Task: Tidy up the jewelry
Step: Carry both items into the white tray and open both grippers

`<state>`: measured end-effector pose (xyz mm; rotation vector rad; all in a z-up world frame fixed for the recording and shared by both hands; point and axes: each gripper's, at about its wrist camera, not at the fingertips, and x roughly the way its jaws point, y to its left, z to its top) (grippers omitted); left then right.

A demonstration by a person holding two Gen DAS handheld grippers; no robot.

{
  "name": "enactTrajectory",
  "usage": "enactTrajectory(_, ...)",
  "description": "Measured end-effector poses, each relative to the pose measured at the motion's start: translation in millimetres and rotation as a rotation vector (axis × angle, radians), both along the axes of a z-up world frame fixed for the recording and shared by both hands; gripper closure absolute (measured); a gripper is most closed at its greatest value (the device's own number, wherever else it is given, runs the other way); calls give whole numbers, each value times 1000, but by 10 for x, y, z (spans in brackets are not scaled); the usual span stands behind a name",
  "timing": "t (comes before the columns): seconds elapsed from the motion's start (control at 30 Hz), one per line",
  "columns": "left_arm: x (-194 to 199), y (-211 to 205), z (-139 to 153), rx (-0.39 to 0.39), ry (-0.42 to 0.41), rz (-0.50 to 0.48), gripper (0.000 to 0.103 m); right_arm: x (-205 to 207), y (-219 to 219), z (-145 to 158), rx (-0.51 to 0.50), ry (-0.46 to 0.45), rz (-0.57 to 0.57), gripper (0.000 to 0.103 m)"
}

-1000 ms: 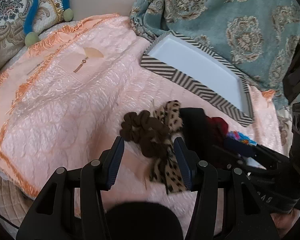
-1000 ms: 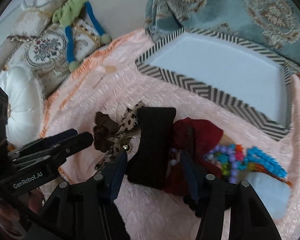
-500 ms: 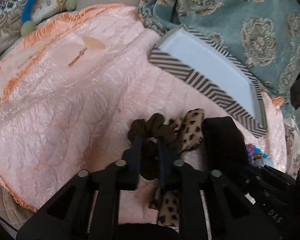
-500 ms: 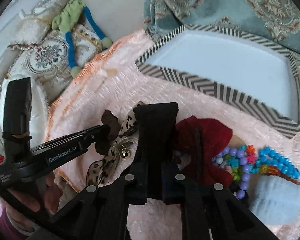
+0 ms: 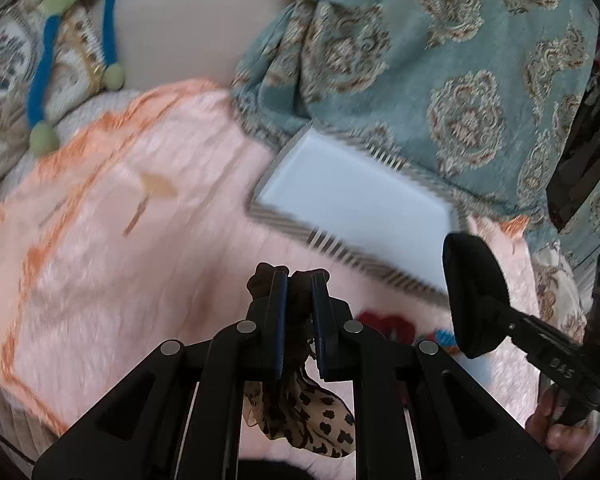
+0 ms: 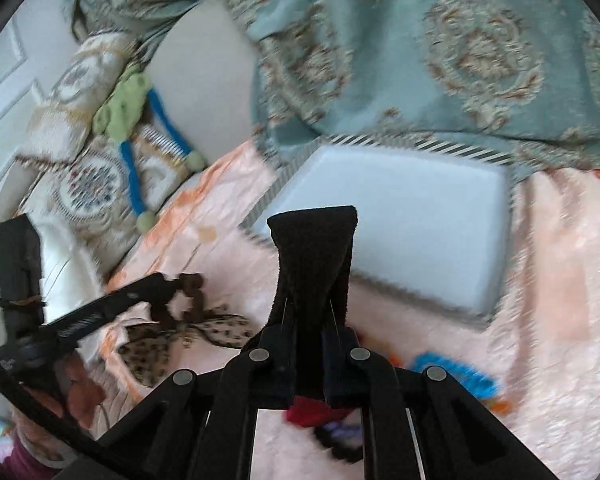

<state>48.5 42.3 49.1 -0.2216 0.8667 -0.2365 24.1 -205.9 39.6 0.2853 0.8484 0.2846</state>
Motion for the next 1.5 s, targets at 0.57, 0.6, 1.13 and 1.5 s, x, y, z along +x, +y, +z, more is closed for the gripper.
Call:
enactTrajectory(0.57,1543,-625,-500,64,42,37,93,785,-536,-612,-55,121,-117,95)
enactTrajectory(0.6,1582,-637,-575,78,53,41,92,788,-547,-642,-62,126,-113,95)
enactTrajectory(1.13,1114,-587,-726,112,106,-17,61,595,-773,-705,-67,164,-136,64)
enactTrajectory(1.5,548,-513,-356,170,-17,16,45,126,-353,-281,-81,62,-119,59)
